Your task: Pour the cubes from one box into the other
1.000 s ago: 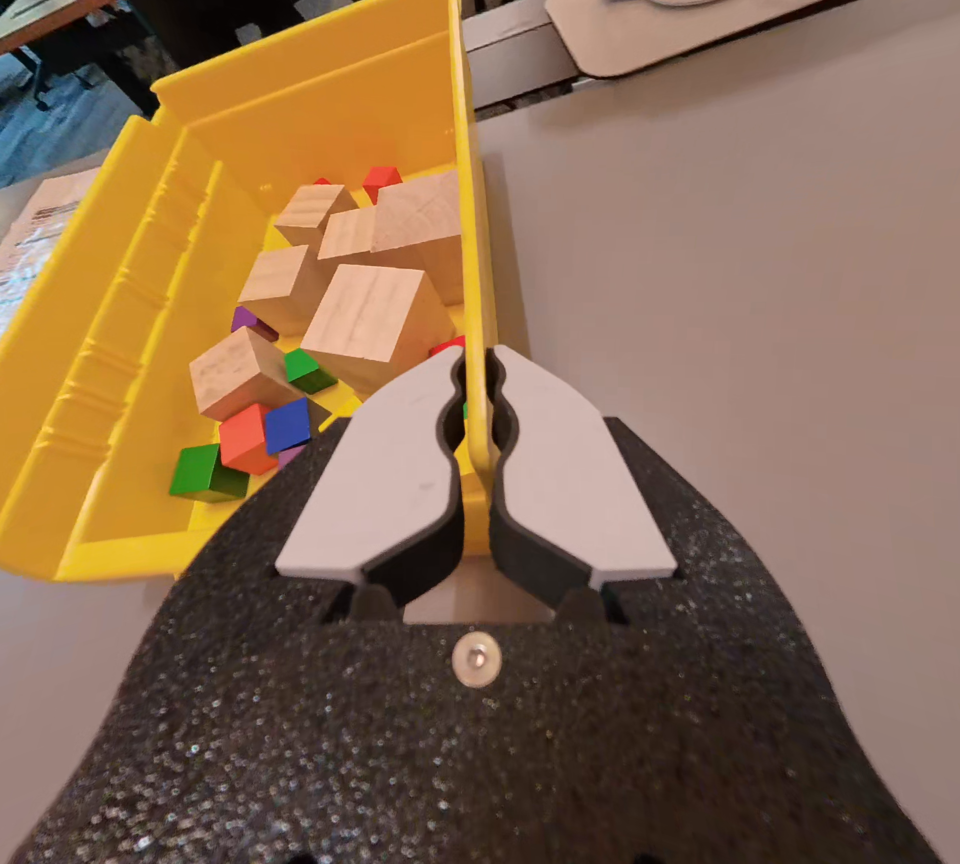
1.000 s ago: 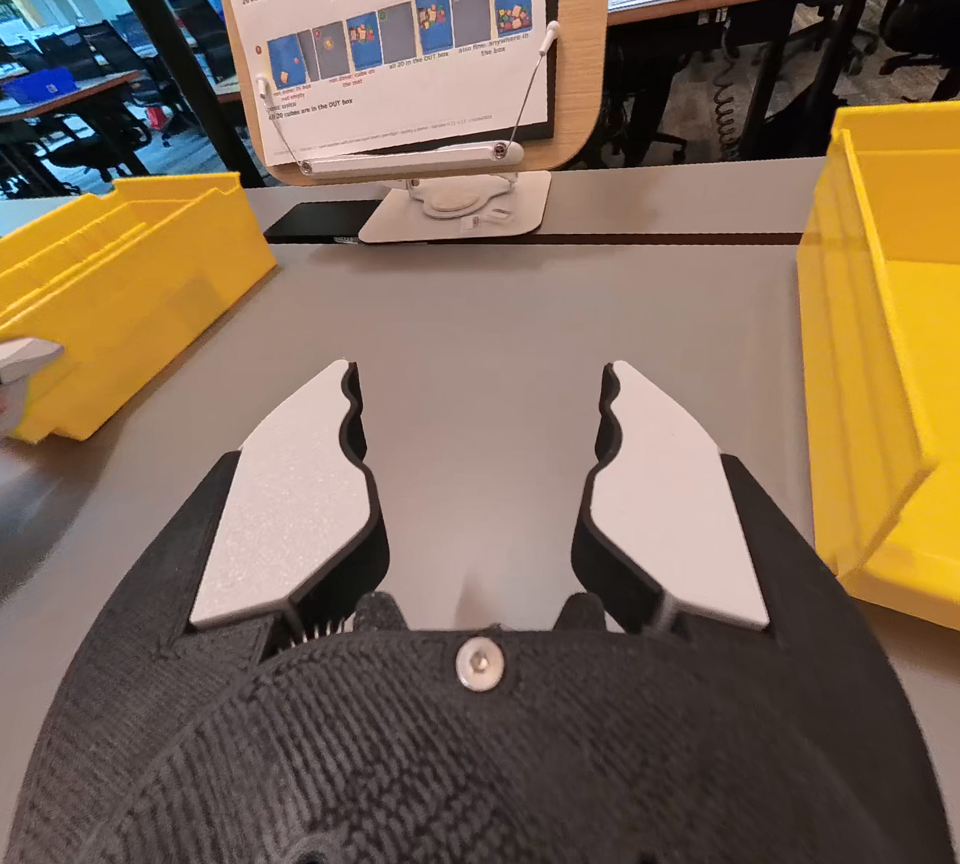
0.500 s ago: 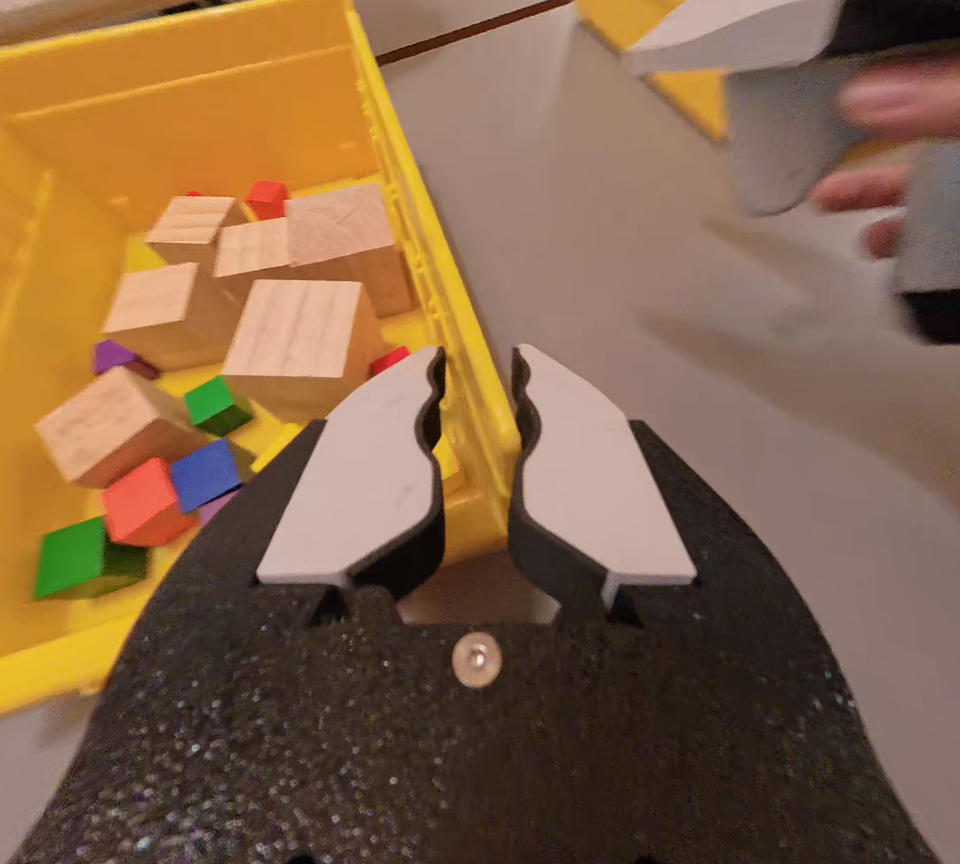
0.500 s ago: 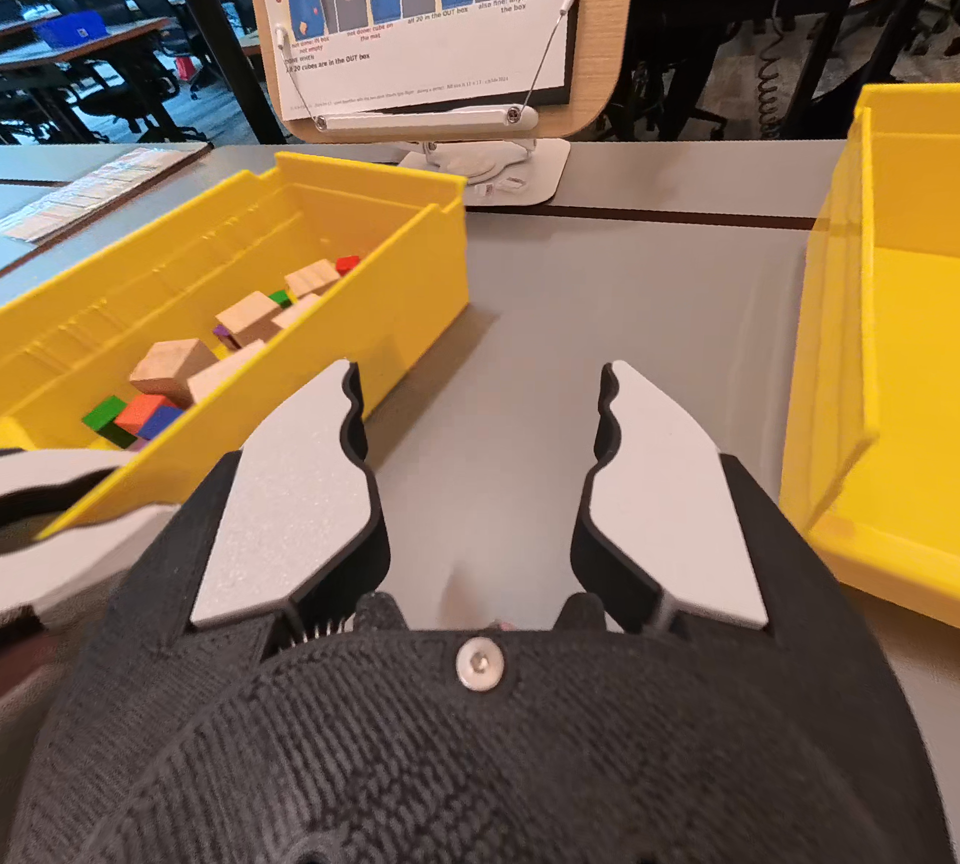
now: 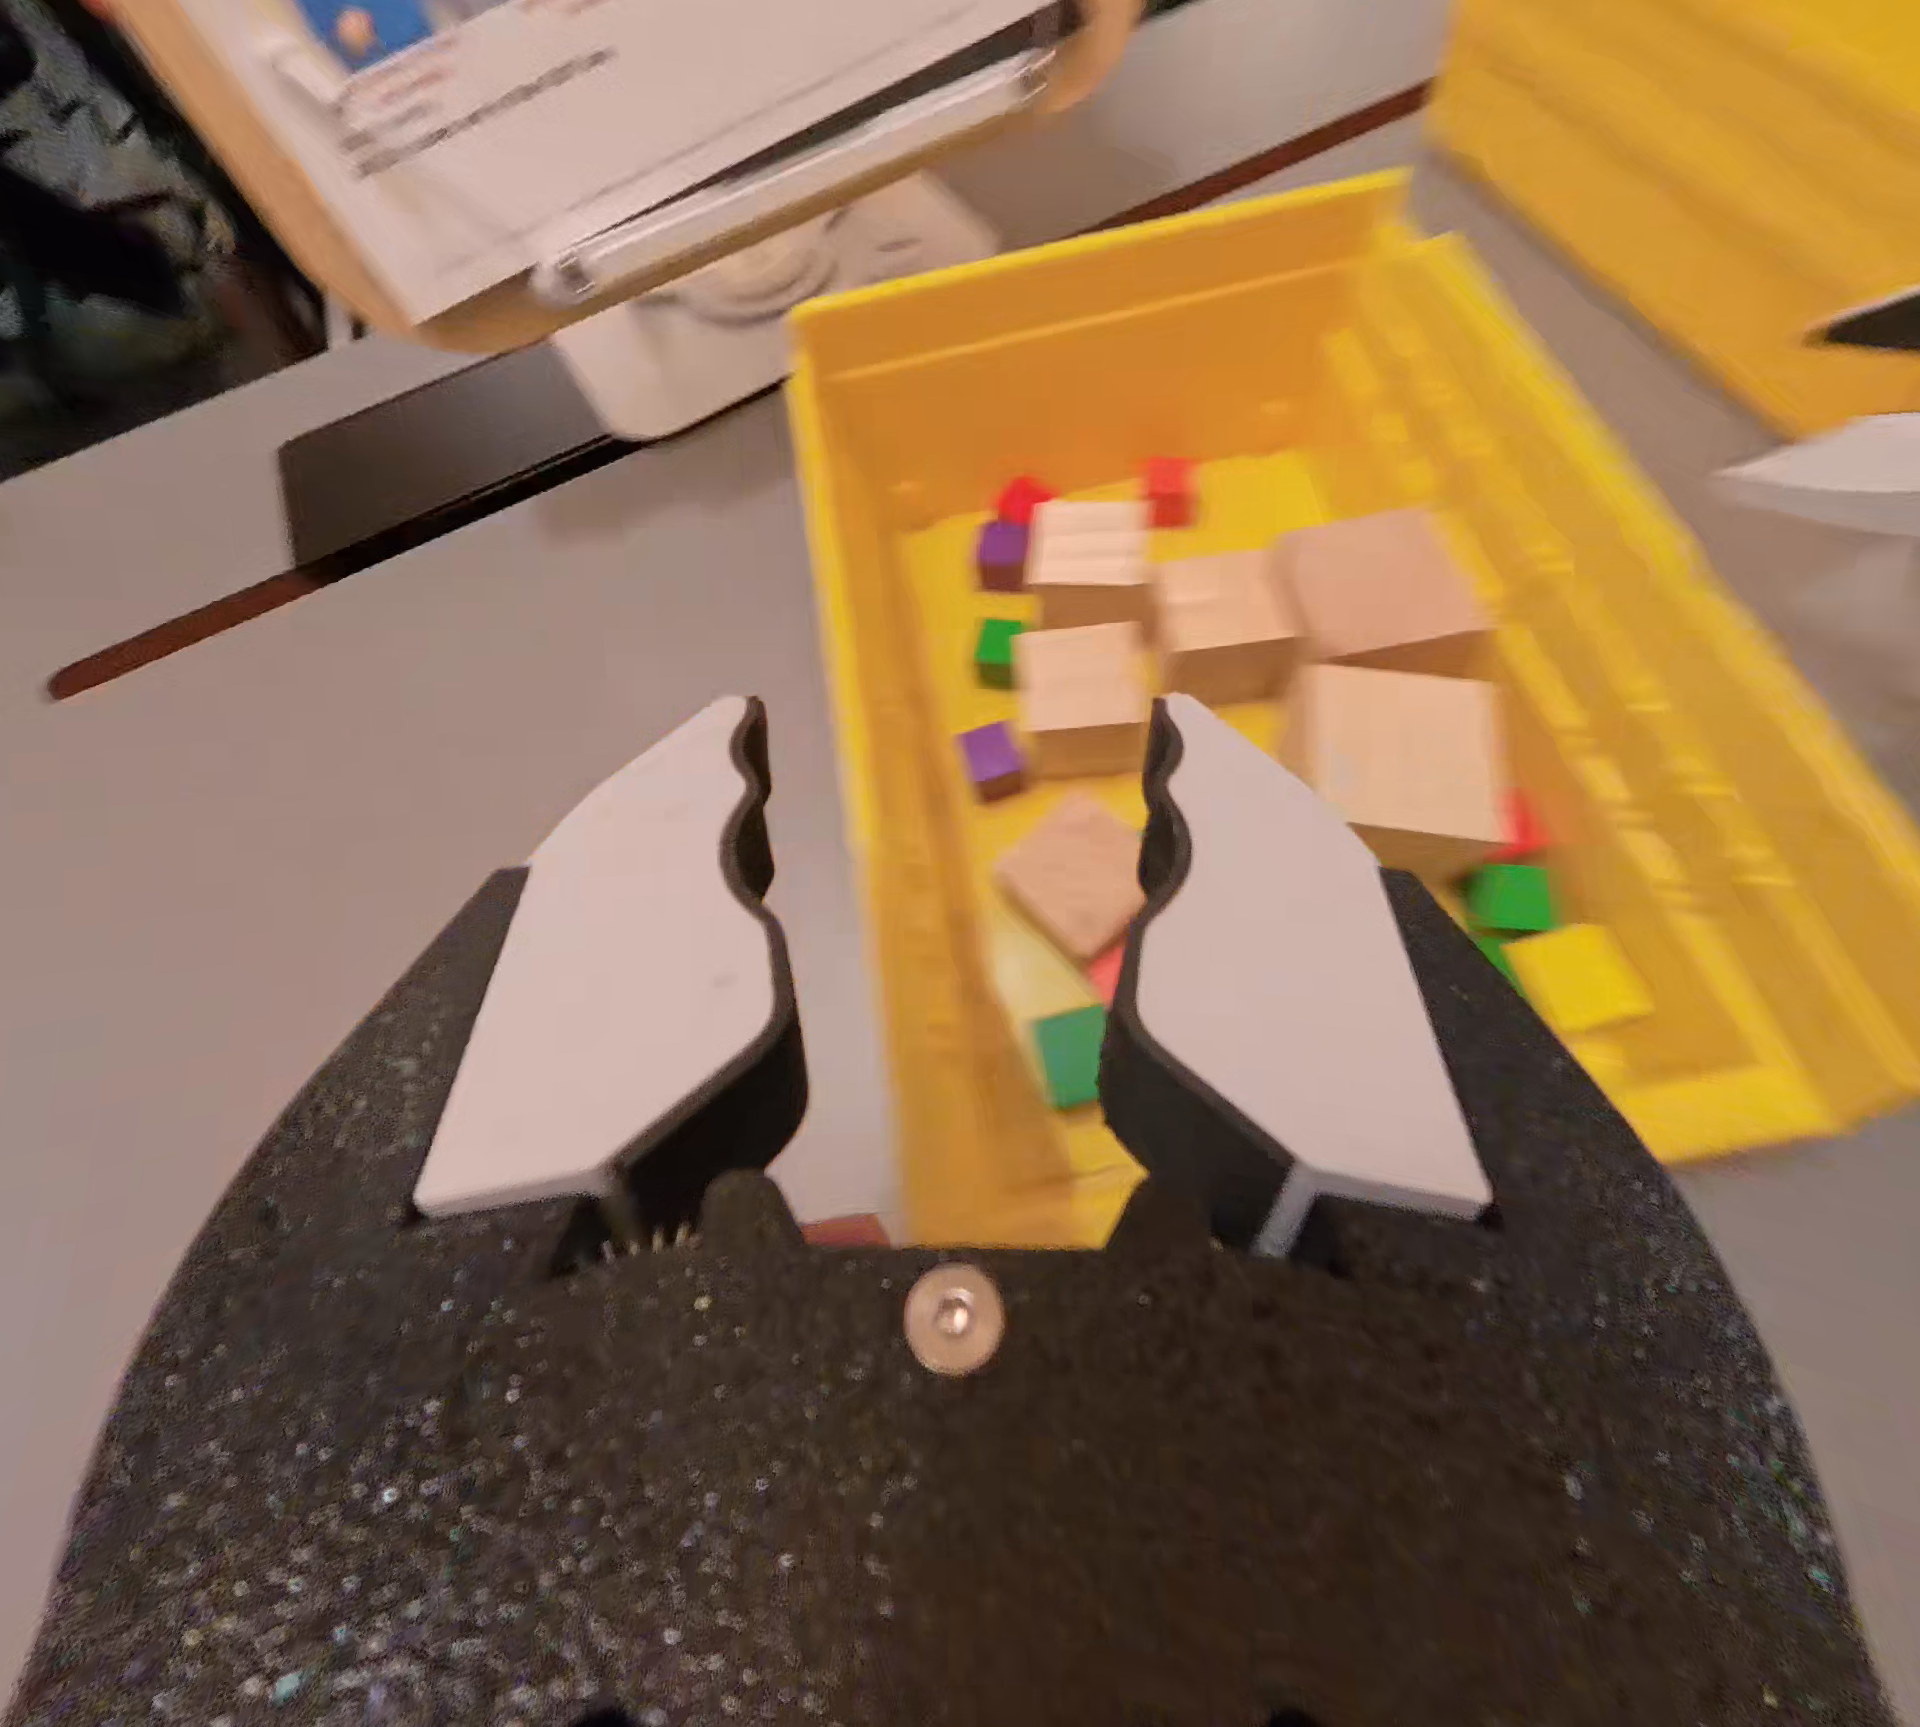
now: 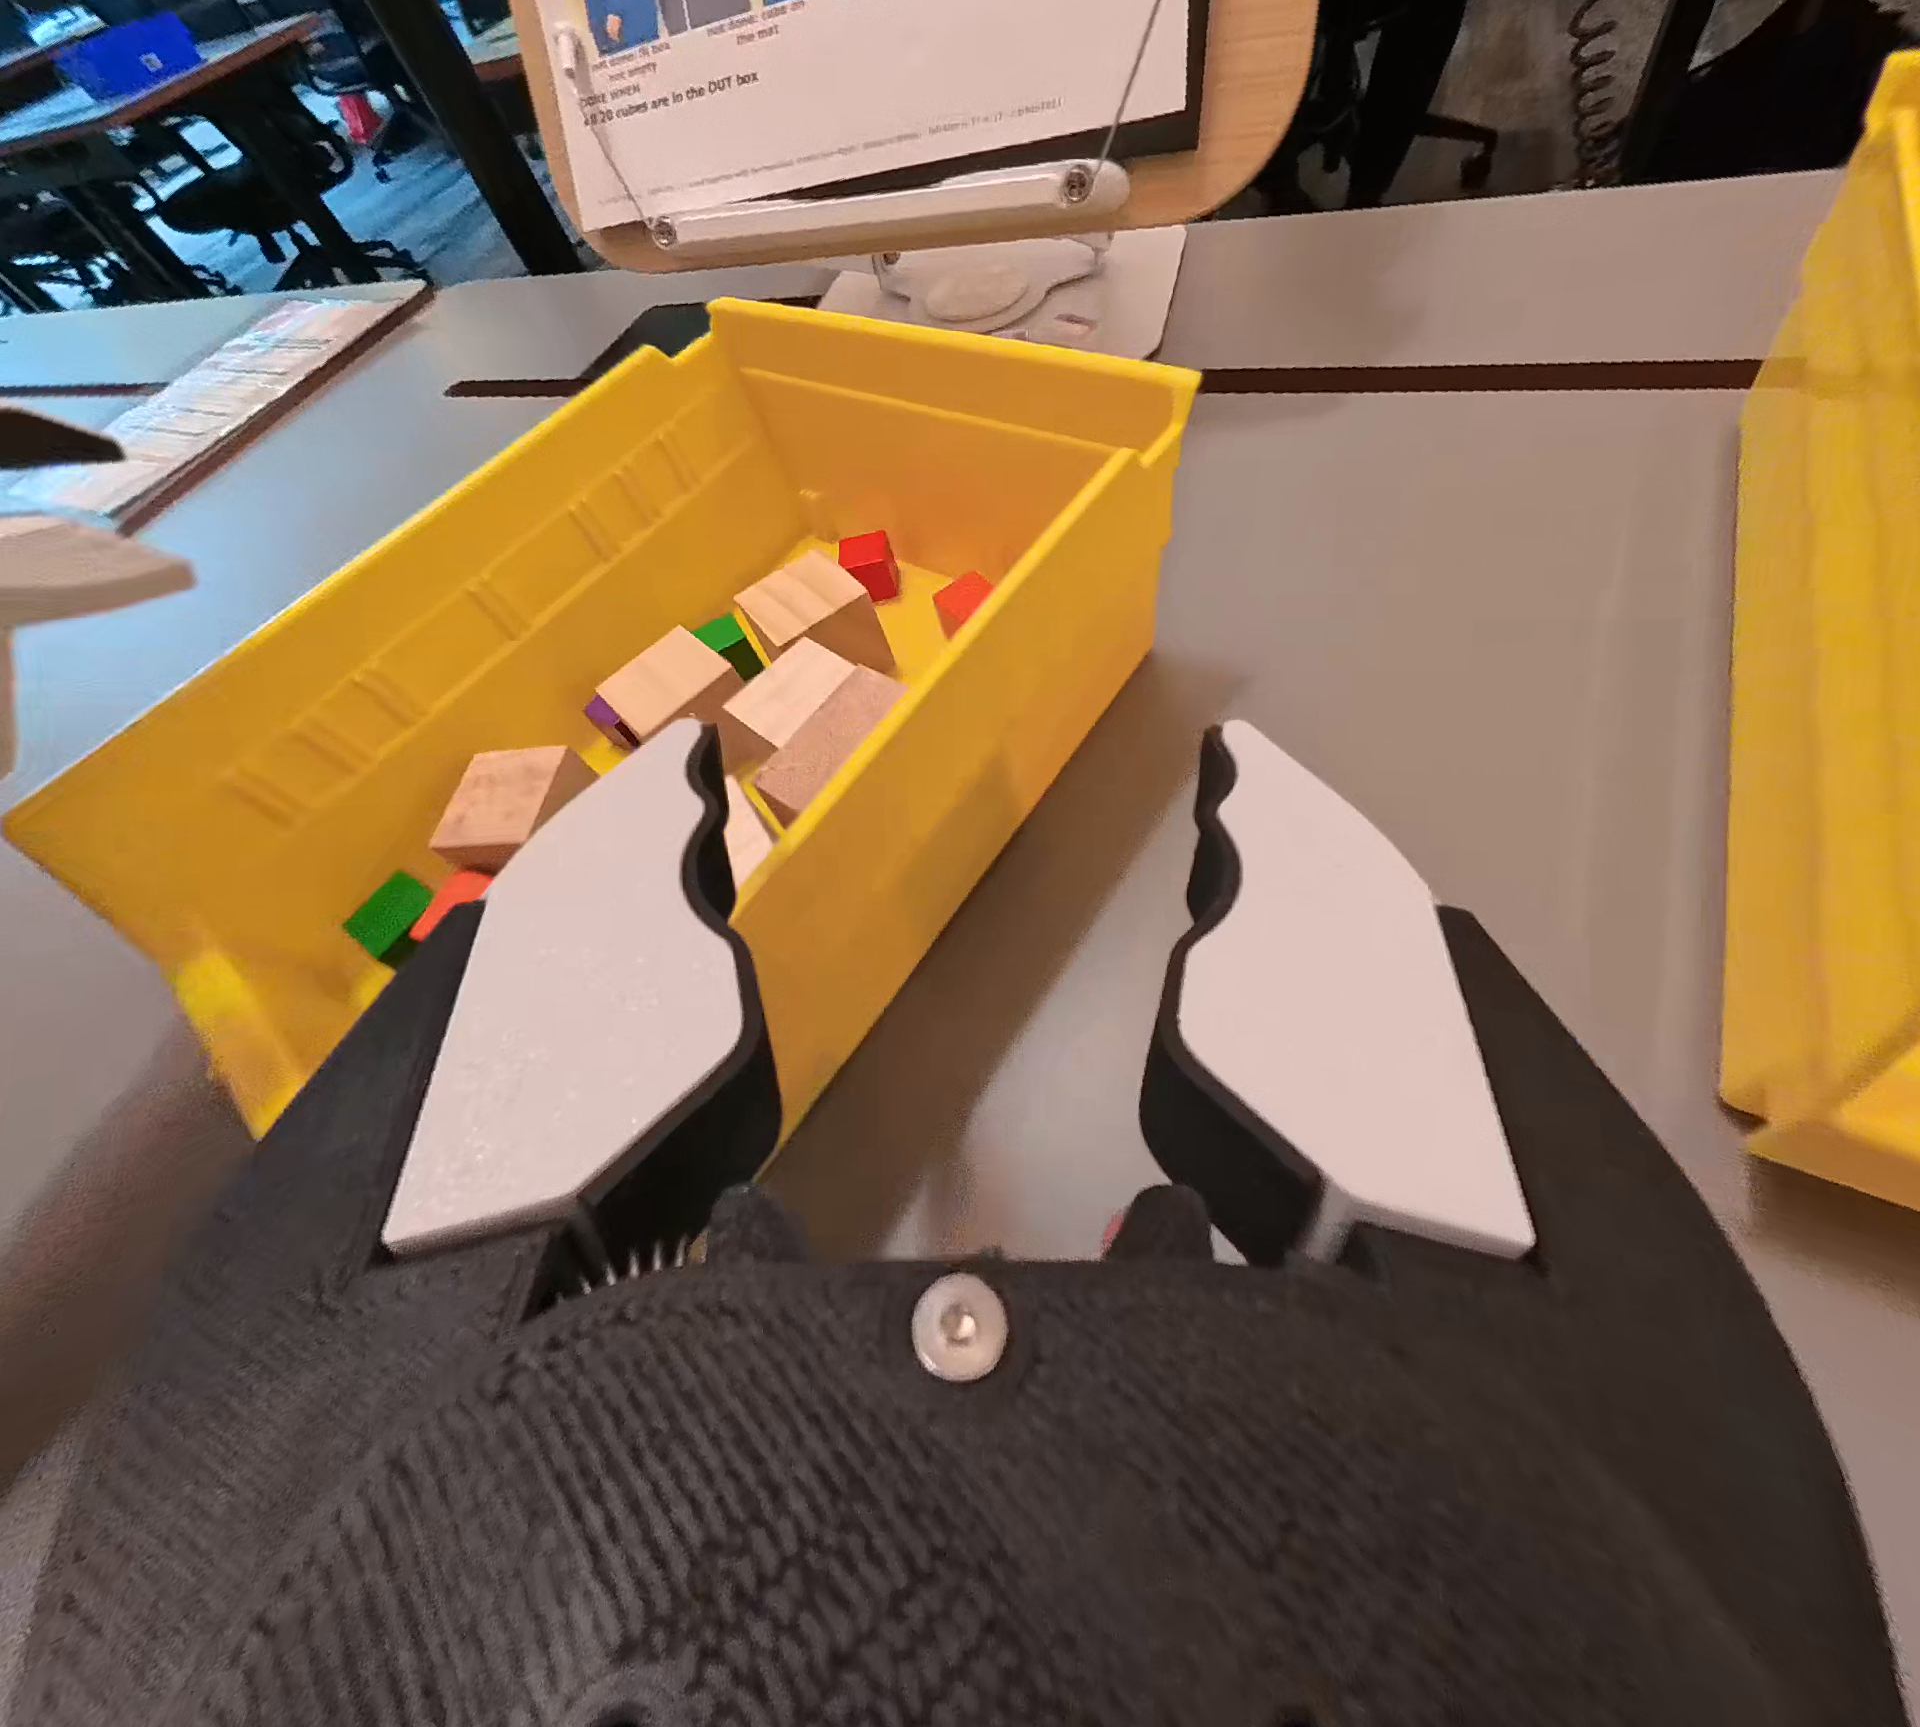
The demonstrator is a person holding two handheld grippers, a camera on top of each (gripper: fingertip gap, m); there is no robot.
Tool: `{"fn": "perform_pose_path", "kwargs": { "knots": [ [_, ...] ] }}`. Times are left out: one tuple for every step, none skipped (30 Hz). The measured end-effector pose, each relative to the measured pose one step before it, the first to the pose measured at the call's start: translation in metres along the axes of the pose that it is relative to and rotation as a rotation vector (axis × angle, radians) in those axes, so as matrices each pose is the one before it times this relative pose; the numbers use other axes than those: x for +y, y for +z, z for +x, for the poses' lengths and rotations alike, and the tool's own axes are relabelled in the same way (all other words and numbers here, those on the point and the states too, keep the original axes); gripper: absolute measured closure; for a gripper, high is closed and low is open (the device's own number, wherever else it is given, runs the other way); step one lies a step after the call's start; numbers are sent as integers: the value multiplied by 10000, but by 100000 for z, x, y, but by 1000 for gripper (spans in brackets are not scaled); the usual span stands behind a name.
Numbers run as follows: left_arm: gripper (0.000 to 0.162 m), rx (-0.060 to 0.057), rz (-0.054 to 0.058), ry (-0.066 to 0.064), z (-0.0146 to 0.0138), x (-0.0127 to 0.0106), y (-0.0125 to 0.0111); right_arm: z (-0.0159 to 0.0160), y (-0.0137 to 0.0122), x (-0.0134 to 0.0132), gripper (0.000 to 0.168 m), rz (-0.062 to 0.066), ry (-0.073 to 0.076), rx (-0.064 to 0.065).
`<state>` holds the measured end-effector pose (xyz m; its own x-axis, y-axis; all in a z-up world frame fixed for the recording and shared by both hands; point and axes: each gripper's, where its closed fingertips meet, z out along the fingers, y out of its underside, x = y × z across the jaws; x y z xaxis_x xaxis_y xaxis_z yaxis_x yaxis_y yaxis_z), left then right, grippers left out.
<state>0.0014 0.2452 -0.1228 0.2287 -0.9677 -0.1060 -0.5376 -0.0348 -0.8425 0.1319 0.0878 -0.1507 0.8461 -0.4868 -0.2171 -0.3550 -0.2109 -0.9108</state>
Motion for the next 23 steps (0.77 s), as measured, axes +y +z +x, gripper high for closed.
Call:
{"fn": "perform_pose_path", "kwargs": {
  "knots": [
    [94,-108,-482,-22,-1750,416,952,-251,519,85,79,-30,30,77],
    [95,67,-539,-60,-1132,559,1088,-273,565,278,78,-164,116,-25],
    [98,248,-536,-25,-468,585,1069,-106,529,228,87,-131,114,-5],
    [102,455,-417,89,136,497,1059,236,451,39,106,1,112,105],
    [103,316,-263,-6,104,313,1047,305,410,173,110,-130,171,134],
    [103,125,-240,-91,-44,270,962,265,259,181,114,-191,225,92],
    [104,144,-277,-15,111,312,847,75,111,58,115,-122,178,7],
    [104,128,-186,-17,184,176,701,-69,-21,-82,116,-9,148,-14],
    [105,136,-95,-36,213,35,600,-255,-132,-113,119,30,112,-53],
    [106,191,-90,-77,279,25,533,-326,-201,-147,123,57,-21,-75],
    [108,247,-81,-84,341,15,451,-189,-196,-167,123,78,-71,35],
    [109,154,-89,-5,185,60,406,-41,-112,-109,122,31,-90,113],
    [112,-80,-88,46,-163,61,337,-65,35,-52,123,-13,-138,59],
    [114,-153,-52,42,-276,12,256,-39,106,22,126,-72,-69,-2],
    [114,0,-59,40,-44,21,166,31,72,70,127,-126,105,-7],
    [114,109,-27,20,147,-12,80,-42,-65,68,129,-139,274,-11],
    [115,120,18,15,191,-68,11,-480,-281,-158,128,22,154,-248],
    [115,70,43,32,141,-85,-18,-732,-337,-342,117,236,10,-328],
    [115,24,39,59,79,-49,-17,-378,-162,-123,111,117,-36,-50],
    [116,-6,9,56,33,-12,12,-129,76,243,113,-87,-173,92],
    [116,11,7,60,41,1,40,189,377,381,116,-132,-274,227],
    [116,15,5,48,19,-35,92,306,645,304,104,-87,13,226],
    [117,-32,-24,19,-50,-22,140,308,756,513,99,-274,285,159]
  ]
}}
